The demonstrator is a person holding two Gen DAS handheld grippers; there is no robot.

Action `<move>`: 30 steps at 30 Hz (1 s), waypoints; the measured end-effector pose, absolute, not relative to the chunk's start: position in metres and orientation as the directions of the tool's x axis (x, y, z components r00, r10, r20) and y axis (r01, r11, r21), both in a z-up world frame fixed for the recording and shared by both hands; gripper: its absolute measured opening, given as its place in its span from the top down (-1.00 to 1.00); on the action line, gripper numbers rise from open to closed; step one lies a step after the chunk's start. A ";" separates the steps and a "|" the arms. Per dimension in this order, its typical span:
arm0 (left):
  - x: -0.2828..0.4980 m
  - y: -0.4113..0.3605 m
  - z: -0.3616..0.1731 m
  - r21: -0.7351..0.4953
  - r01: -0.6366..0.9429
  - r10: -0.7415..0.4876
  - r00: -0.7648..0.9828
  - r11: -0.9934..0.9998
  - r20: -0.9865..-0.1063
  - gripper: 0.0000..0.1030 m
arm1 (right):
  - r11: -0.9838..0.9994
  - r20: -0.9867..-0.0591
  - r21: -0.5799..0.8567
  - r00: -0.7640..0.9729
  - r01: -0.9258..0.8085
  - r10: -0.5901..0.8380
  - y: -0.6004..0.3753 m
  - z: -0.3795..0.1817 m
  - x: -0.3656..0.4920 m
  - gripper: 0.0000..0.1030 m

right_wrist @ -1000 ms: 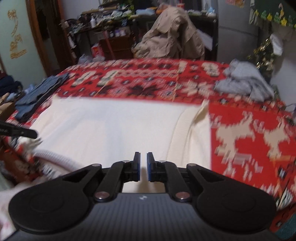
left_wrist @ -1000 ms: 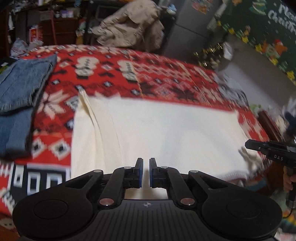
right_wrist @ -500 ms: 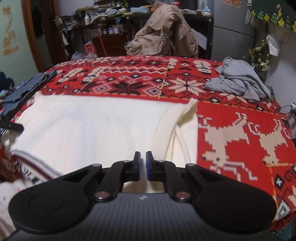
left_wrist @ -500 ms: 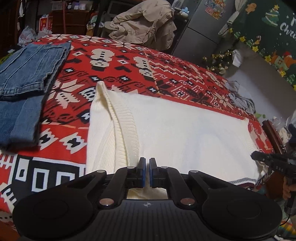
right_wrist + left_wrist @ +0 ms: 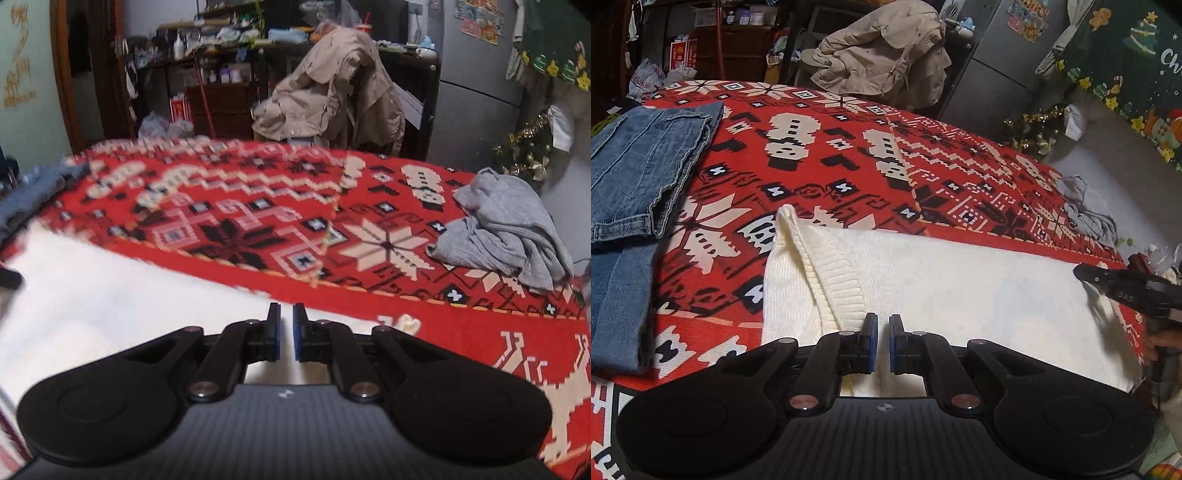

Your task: Fold clothes

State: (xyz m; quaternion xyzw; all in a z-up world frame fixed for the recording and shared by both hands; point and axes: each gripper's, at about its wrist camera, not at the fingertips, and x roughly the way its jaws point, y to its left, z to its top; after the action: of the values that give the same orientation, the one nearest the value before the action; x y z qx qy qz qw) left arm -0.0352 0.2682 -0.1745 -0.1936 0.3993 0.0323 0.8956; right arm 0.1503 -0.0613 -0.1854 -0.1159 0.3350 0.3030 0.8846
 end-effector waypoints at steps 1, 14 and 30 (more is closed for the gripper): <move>-0.037 0.270 -0.175 -0.327 -0.215 -0.100 0.679 0.920 -0.727 0.90 | 0.787 -0.654 0.014 0.590 -0.616 0.474 -0.067 -0.188 0.153 0.94; -0.011 0.282 -0.165 -0.319 -0.215 -0.079 0.705 0.923 -0.705 0.90 | 0.870 -0.664 0.116 0.614 -0.479 0.426 -0.091 -0.193 0.177 0.94; 0.004 0.344 -0.177 -0.375 -0.332 -0.028 0.715 0.865 -0.699 0.95 | 0.872 -0.666 0.143 0.606 -0.469 0.435 -0.094 -0.195 0.179 0.93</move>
State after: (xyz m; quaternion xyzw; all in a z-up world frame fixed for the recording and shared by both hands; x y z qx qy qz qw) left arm 0.0044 0.3440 -0.1768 -0.2450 0.3679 0.0852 0.8930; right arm 0.1794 -0.0937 -0.1946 -0.0228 0.3652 0.2523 0.8958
